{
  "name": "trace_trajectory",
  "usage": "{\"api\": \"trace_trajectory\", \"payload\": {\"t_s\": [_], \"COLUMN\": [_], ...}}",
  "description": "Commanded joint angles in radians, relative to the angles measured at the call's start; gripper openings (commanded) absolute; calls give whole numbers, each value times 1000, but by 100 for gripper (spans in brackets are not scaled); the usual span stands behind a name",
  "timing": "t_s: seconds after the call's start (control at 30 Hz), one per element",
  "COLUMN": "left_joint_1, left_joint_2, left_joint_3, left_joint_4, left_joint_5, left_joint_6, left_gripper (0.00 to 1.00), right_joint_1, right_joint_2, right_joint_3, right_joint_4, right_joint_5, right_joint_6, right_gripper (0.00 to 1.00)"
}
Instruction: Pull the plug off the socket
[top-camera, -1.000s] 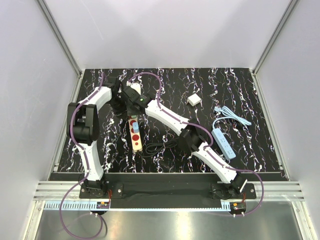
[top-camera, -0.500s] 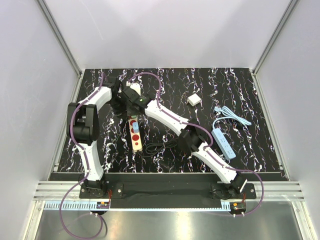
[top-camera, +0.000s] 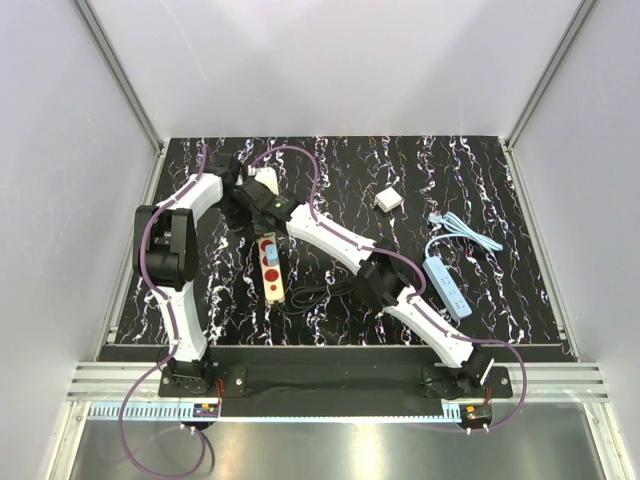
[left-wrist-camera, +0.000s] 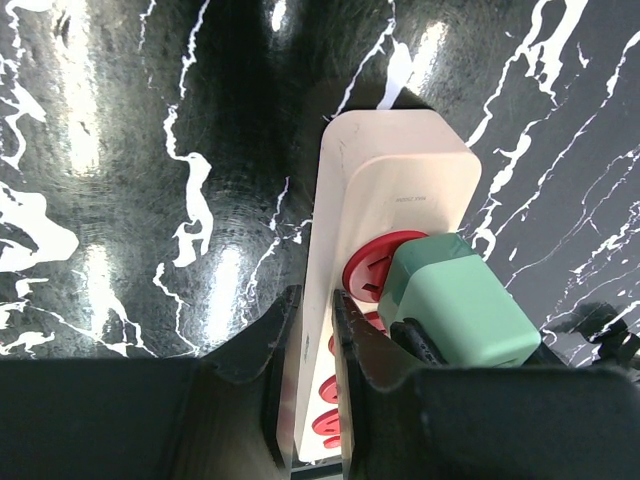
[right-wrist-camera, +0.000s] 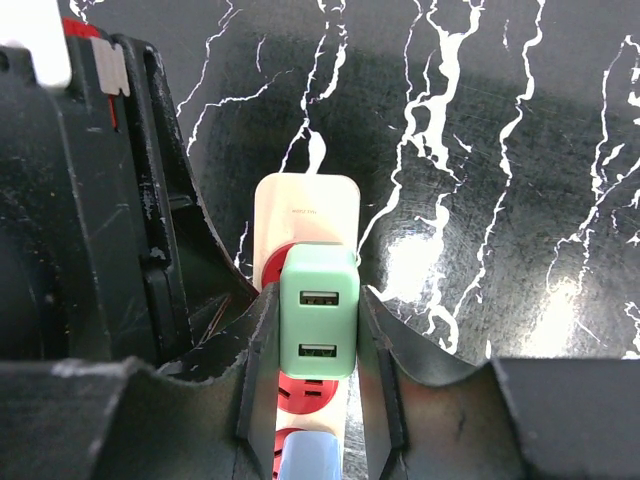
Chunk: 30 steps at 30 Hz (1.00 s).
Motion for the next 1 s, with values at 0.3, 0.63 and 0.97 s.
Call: {"api": "trace_trajectory", "payload": {"t_s": [0.3, 0.63, 0.97], "left_joint_1": [-17, 1, 87], "left_joint_2": [58, 60, -112], "left_joint_3": [-49, -58, -239], "left_joint_4": [104, 113, 269], "left_joint_5": [-96, -48, 175], "left_joint_6": [-1, 19, -1], "left_gripper": [21, 19, 16], "right_joint_1": [-27, -3, -30], "right_joint_2": [-709, -391, -522], "right_joint_3": [-373, 169, -152], "right_joint_4": [316, 90, 169], "right_joint_5": [-75, -190, -184], "right_joint_6": [48, 102, 62], "right_gripper": [0, 0, 0]}}
